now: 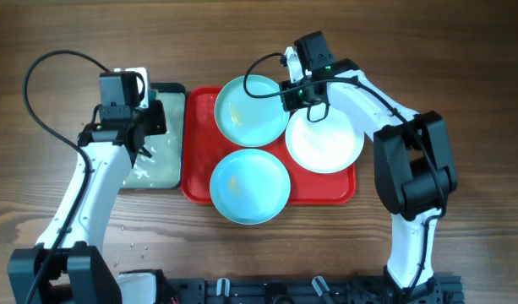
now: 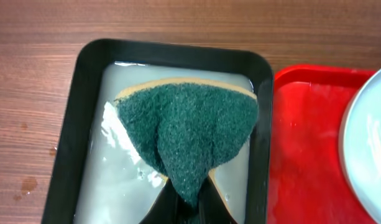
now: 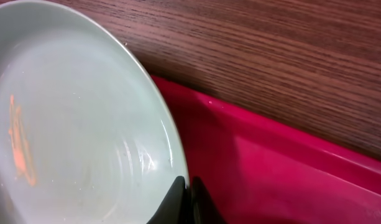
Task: Clean dirty plates on tray and stack at the side
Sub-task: 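Scrub the teal plate with the sponge while the right gripper holds it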
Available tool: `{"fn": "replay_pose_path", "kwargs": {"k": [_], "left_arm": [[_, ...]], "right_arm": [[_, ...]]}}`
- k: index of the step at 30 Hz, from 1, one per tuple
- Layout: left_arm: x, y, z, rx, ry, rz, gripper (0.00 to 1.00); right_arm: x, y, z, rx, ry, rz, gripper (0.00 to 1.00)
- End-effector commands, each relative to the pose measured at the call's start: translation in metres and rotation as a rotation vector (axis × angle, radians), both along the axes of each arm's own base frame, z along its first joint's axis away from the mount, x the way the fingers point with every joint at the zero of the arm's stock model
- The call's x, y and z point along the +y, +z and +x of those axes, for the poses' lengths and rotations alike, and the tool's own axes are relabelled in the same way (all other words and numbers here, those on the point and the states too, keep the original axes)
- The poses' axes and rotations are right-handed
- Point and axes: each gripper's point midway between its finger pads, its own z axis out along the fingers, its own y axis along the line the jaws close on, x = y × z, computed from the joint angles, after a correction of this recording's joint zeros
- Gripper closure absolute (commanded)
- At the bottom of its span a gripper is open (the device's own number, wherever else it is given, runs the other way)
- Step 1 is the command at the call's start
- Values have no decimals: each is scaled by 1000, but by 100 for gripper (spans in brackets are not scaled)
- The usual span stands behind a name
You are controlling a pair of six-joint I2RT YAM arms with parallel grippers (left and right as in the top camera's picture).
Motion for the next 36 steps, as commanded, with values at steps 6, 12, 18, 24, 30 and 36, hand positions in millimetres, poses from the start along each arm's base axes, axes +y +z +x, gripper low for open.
{"fn": "replay_pose_path", "kwargs": {"k": [6, 12, 18, 24, 30, 36], "left_arm": [[-71, 54, 29, -130, -88, -336, 96], [-128, 3, 20, 25, -176, -324, 96], [-150, -33, 24, 88, -155, -336, 96], [-158, -40, 25, 94, -147, -344, 96], [-158, -50, 25, 113, -142, -341, 96], [-151, -51, 27, 103, -117, -302, 96]], "right_arm": [[26, -6, -22, 141, -71, 119, 96], [25, -15, -31, 175, -216, 34, 96], [22, -20, -46, 226, -200, -3, 96], [24, -19, -43, 171, -88, -21, 64], [21, -17, -30, 99, -75, -48, 82], [26, -17, -32, 100, -65, -45, 91]]}}
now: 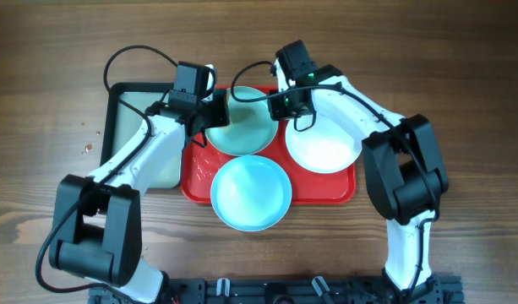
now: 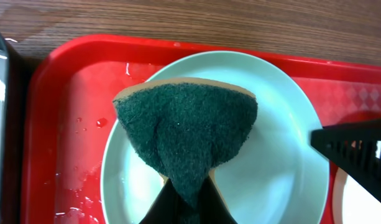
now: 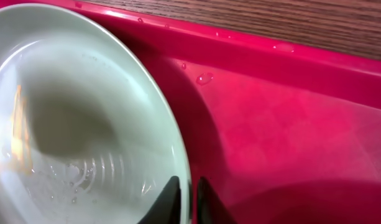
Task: Clean dirty plates on tray and stack at the side
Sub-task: 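Scrub the teal plate with the sponge while the right gripper holds it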
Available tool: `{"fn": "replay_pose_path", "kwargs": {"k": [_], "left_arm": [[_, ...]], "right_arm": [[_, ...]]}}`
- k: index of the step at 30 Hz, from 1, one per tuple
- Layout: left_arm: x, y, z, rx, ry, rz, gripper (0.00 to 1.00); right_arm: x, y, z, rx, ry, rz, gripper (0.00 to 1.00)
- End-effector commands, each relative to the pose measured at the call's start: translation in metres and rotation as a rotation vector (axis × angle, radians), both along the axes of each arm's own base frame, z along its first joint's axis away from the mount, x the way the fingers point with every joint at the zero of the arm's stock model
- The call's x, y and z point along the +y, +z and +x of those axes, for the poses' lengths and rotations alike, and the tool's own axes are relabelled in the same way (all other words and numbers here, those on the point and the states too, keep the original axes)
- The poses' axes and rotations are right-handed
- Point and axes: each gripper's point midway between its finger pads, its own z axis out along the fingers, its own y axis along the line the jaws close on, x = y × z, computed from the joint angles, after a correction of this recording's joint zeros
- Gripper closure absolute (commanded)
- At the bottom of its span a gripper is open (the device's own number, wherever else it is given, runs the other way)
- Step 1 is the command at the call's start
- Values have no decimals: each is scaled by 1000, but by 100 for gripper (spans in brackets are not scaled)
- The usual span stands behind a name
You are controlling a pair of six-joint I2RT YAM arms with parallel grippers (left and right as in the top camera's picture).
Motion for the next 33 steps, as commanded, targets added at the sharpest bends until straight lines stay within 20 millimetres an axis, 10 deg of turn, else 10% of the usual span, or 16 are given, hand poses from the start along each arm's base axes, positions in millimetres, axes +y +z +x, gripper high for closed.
{"fn": "replay_pose_path", "kwargs": {"k": [1, 11, 21, 33], "left_arm": [[1, -1, 4, -4, 19, 10, 96], [7, -9, -2, 30, 33, 37, 96], [10, -72, -9, 155, 35, 89, 96], [-53, -91, -49, 339, -150, -185, 96]], "right_arm": [[1, -10, -4, 7, 13, -24, 92], [2, -10, -4, 7, 11, -23, 96], [2, -10, -4, 5, 11, -22, 96], [2, -9, -3, 4, 11, -20, 95]]}}
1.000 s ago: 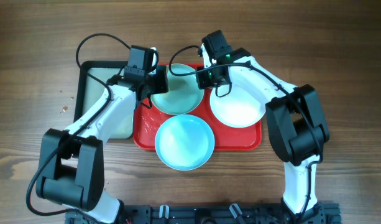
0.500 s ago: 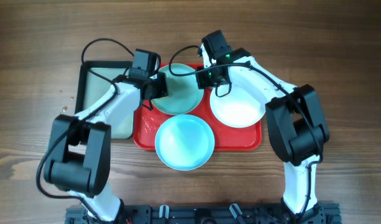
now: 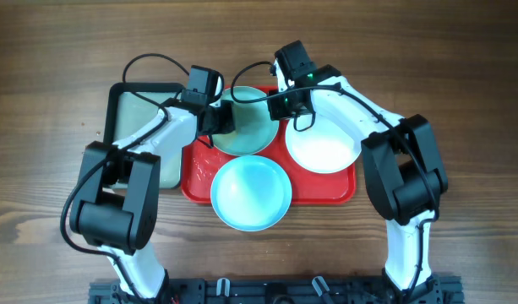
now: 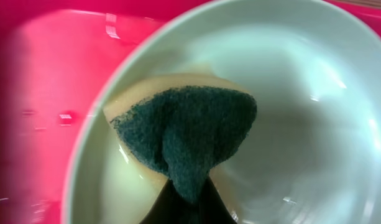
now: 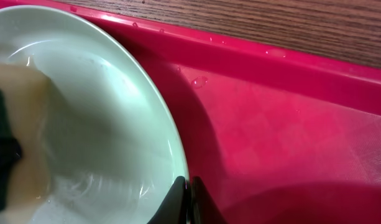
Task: Clean dirty plates on tray and stack at the side
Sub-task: 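Scrub the teal plate with the sponge while the right gripper holds it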
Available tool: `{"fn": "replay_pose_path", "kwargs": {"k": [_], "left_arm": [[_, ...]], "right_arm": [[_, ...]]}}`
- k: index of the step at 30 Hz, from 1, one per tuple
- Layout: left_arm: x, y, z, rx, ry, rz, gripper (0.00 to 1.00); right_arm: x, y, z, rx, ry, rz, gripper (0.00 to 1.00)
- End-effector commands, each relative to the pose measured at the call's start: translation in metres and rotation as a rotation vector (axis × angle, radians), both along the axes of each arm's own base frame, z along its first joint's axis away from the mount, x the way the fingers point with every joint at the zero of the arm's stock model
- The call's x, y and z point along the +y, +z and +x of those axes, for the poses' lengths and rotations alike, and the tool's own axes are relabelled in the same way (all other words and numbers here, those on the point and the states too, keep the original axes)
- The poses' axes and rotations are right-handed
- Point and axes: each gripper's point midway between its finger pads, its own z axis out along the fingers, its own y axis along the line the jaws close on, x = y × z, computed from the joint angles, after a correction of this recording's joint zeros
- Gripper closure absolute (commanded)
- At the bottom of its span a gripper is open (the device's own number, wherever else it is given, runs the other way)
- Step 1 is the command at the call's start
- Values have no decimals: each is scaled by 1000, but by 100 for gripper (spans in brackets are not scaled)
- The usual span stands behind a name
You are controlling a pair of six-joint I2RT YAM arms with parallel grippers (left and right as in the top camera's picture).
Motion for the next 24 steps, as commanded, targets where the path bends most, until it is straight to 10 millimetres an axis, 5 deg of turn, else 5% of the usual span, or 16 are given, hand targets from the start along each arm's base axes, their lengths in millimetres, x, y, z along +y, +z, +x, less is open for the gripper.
{"fn": "replay_pose_path", "kwargs": {"k": [1, 6, 10, 14, 19, 24], "left_arm": [[-41, -28, -45, 193, -109, -195, 96], [-41, -11, -29, 145, -105, -216, 96], [-18, 48, 7, -35, -35, -105, 96], [16, 81, 18, -155, 61, 53, 96], [27, 66, 17, -132, 87, 129, 96], [10, 18, 14, -42, 18, 95, 96]], "right_arm": [[3, -9, -5, 20, 13, 1, 96], [3, -9, -5, 18, 12, 1, 96], [3, -9, -5, 18, 13, 1, 96], [3, -9, -5, 17, 12, 1, 96], [4, -9, -4, 16, 12, 2, 96], [4, -8, -4, 13, 13, 3, 96]]}}
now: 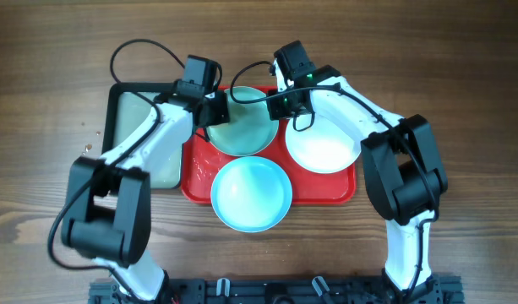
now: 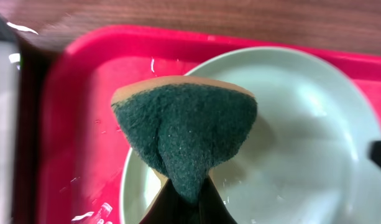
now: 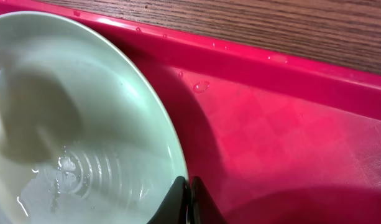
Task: Clean dirty plates on tray and stack at the side
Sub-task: 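Scrub the teal plate with the sponge while the right gripper holds it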
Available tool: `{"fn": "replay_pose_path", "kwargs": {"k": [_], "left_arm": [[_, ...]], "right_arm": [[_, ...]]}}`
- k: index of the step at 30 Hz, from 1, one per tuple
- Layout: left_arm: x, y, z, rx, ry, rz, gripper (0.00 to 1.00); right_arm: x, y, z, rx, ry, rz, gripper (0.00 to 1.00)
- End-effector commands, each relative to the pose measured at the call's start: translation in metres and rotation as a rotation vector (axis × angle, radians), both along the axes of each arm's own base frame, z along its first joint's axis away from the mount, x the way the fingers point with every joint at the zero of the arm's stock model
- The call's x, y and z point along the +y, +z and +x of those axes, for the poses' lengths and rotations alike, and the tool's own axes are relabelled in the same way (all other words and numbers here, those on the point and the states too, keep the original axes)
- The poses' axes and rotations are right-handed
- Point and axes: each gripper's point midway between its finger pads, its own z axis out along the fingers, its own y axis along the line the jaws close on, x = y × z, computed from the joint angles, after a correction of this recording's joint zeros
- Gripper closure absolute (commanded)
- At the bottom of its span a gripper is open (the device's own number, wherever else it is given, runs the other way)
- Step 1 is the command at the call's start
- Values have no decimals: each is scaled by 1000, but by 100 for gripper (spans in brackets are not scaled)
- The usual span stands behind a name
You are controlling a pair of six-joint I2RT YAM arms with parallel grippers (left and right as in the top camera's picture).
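A pale green plate (image 1: 242,128) lies wet at the back of the red tray (image 1: 195,176). My right gripper (image 1: 280,105) is shut on its right rim, with the fingertips pinching the edge (image 3: 185,186). My left gripper (image 1: 213,108) is shut on a green scouring sponge (image 2: 184,127), held just above the plate's left rim (image 2: 131,186). The plate's inside (image 3: 66,130) shows water streaks and no stain. A blue plate (image 1: 250,192) sits at the tray's front. A white plate (image 1: 324,143) sits on the right.
A black basin of cloudy water (image 1: 133,139) stands against the tray's left side. Water drops lie on the tray's floor (image 3: 202,84). Bare wooden table (image 1: 461,84) surrounds the tray.
The sponge was pressed into the green plate's left half; now it is lifted off, over the left rim. My right gripper still pinches the same rim.
My left gripper first held the sponge over the water basin while my right gripper pinched the green plate, which had an orange smear. Then the sponge hung above that plate, then pressed into it. Now it is raised, and the smear no longer shows.
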Motion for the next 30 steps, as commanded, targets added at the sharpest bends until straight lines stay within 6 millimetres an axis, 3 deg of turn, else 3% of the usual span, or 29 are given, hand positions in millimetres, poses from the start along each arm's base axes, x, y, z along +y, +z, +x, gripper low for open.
{"fn": "replay_pose_path", "kwargs": {"k": [1, 4, 6, 10, 12, 15, 17, 19, 22, 30], "left_arm": [[-16, -28, 2, 42, -56, -31, 96], [-18, -50, -1, 81, -63, -33, 96], [-32, -64, -10, 131, -126, -79, 96], [-68, -62, -28, 176, -268, -218, 96], [-77, -48, -26, 157, -292, -257, 96], [-75, -11, -10, 59, -290, -257, 96], [-62, 27, -1, -42, -254, -193, 96], [-41, 41, 0, -74, -198, -96, 96], [-17, 28, -9, -18, -138, 24, 96], [-11, -28, -26, 129, -80, 37, 96]], "right_arm": [[3, -9, -6, 23, 13, 4, 96], [4, -9, -5, 21, 13, 6, 96], [5, -8, -3, 13, 13, 9, 96], [6, -8, -4, 12, 17, 10, 96], [7, -8, -3, 9, 17, 12, 96], [7, -8, -3, 8, 17, 11, 96], [7, -8, -3, 9, 17, 11, 96], [7, -8, -4, 9, 17, 11, 96], [7, -8, -4, 9, 18, 11, 96], [8, -8, -4, 9, 20, 11, 96]]}}
